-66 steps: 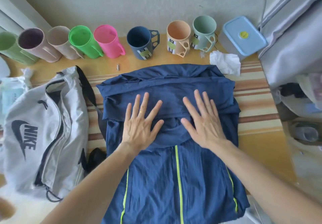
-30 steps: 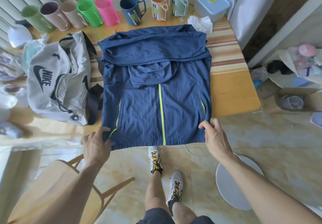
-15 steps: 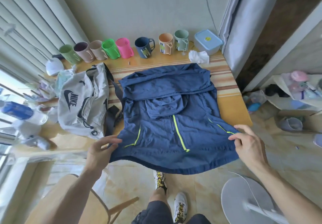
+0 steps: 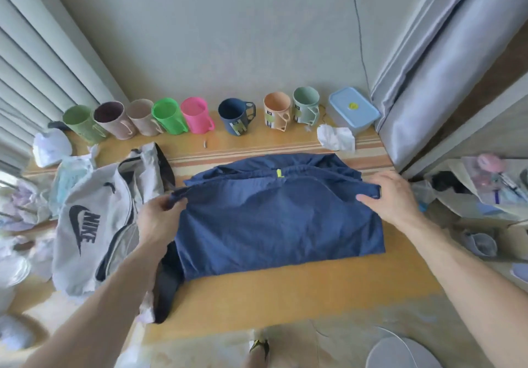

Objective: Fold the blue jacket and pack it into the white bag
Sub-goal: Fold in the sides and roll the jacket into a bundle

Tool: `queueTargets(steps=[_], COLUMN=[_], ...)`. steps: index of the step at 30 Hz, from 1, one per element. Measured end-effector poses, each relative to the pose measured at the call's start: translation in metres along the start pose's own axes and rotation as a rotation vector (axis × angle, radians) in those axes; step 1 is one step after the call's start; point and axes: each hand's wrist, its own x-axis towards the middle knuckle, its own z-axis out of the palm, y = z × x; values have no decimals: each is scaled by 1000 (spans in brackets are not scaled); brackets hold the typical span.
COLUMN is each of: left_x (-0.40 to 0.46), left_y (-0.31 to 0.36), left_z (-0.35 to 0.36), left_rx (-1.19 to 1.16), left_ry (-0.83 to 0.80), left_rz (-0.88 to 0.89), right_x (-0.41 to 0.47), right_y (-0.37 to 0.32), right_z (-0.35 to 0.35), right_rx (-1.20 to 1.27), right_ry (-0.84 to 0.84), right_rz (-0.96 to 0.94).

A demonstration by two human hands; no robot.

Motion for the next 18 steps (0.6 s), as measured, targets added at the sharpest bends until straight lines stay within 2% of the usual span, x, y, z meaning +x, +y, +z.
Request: queueTargets(steps=[1,4,8,10,12,13,15,16,18], left_x=[20,76,110,102,85,77,67,64,70], left_y=[0,-7,-2,0,-3,-6,-17,-20,-30], left_z=[8,28,51,65,79,87,112,124,145], left_rx=[-10,-97,-3,119,293,395,638,754,900], left_ry=[-6,-64,38,68,18,-32,-163,-220,-277], left_rz=[-48,-188,-170,-42,235,405,692,750,709], right_x=[20,76,117,112,94,82,64,59,59], right_y=[-3,-11,-34,-55,-75,-85,-102,-109,-111], right_z=[6,24,44,54,77,90,118,130,151], right_rx=[-41,-54,32,37,-80,-131,-173,-194,-279], right_ry=[22,36,148,260,326,293,111,3,-159], right_rz=[-4,141,306,283,49,-97,-290,-322,-294])
